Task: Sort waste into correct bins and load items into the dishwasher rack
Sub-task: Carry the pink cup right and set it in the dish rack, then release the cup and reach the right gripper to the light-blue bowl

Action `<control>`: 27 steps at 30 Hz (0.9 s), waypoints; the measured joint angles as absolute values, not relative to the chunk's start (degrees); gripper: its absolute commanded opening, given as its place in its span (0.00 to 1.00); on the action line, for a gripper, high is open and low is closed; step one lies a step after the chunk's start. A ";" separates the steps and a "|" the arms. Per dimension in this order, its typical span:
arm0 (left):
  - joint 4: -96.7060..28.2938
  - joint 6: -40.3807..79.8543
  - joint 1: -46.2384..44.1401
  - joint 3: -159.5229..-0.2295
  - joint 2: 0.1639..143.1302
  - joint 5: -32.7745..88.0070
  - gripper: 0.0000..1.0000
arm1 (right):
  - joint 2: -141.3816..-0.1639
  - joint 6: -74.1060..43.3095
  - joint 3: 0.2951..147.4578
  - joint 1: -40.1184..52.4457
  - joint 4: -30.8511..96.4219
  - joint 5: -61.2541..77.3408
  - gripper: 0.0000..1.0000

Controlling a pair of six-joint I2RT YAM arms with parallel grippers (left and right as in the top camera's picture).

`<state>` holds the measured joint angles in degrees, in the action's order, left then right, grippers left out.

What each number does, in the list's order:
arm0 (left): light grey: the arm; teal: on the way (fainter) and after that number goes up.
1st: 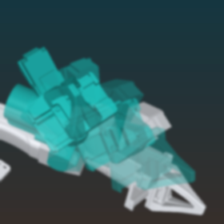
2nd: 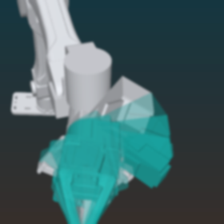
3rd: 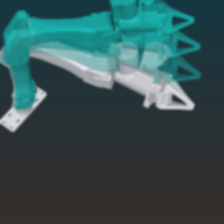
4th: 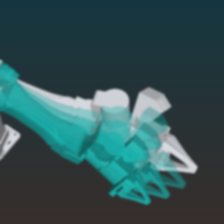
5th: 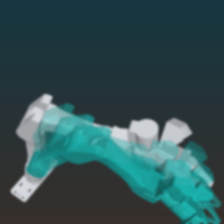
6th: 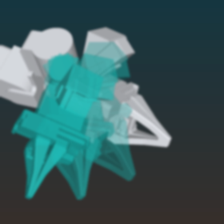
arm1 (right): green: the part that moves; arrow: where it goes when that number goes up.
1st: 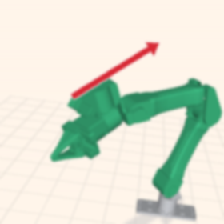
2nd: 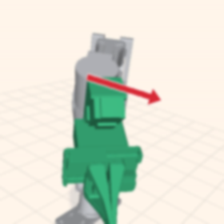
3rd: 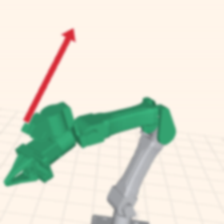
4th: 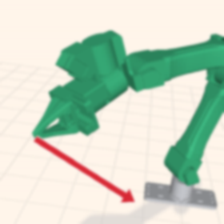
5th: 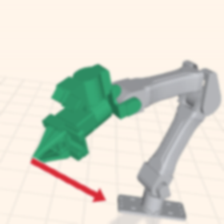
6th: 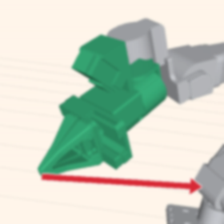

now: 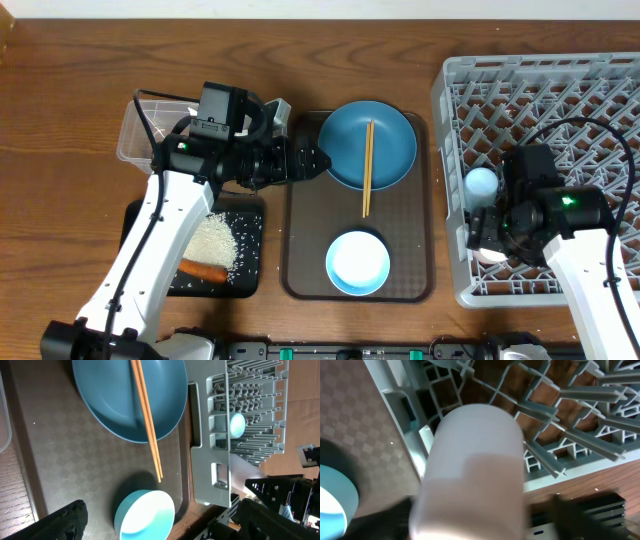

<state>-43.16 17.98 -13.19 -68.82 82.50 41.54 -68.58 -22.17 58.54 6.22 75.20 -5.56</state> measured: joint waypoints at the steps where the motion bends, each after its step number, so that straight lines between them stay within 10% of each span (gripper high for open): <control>1: -43.13 17.98 -13.19 -68.82 82.50 41.54 0.98 | -68.58 -22.15 58.54 6.22 75.20 -5.32 0.99; 27: -43.16 17.98 -13.19 -68.82 82.50 41.54 0.98 | -68.60 -16.56 73.14 6.22 81.14 9.43 0.99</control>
<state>-43.16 17.98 -13.19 -68.82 82.50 41.54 -68.60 -16.56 73.14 6.22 81.14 9.43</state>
